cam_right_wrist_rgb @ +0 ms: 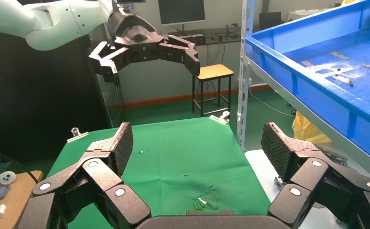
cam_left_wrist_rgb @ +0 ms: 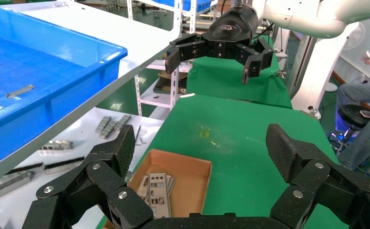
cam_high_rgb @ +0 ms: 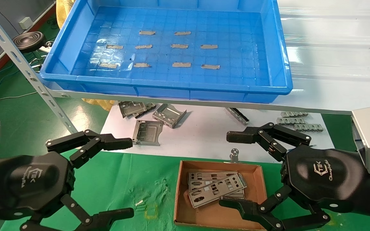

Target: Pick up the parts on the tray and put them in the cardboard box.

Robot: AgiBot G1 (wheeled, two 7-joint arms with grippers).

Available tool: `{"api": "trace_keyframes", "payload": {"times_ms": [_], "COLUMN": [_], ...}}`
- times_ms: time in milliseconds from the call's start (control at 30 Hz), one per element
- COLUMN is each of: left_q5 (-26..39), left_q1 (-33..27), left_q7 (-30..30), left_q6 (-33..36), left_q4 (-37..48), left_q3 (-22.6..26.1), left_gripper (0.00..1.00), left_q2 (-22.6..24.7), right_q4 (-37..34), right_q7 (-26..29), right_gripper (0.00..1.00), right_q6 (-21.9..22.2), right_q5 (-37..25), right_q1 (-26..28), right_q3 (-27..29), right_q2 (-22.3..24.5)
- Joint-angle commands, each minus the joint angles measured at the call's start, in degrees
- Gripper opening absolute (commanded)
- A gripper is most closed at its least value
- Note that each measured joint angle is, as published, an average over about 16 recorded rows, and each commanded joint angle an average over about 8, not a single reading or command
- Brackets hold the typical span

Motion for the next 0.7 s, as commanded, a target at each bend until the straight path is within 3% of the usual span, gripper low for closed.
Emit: {"api": "trace_keyframes", "payload": {"times_ms": [33, 700], "left_q5": [0.0, 0.0], "left_q1": [0.0, 0.0], "left_q7": [0.0, 0.0], "left_q6": [0.0, 0.0], "left_q4": [0.0, 0.0], "left_q3": [0.0, 0.0], "left_gripper": [1.0, 1.0], "left_q2": [0.0, 0.0], "right_q4": [0.0, 0.0], "right_q7": [0.0, 0.0], "right_gripper": [1.0, 1.0], "right_q6": [0.0, 0.0], "right_q5": [0.0, 0.0], "right_q1": [0.0, 0.0], "right_q3": [0.0, 0.0], "right_q2": [0.0, 0.0]}}
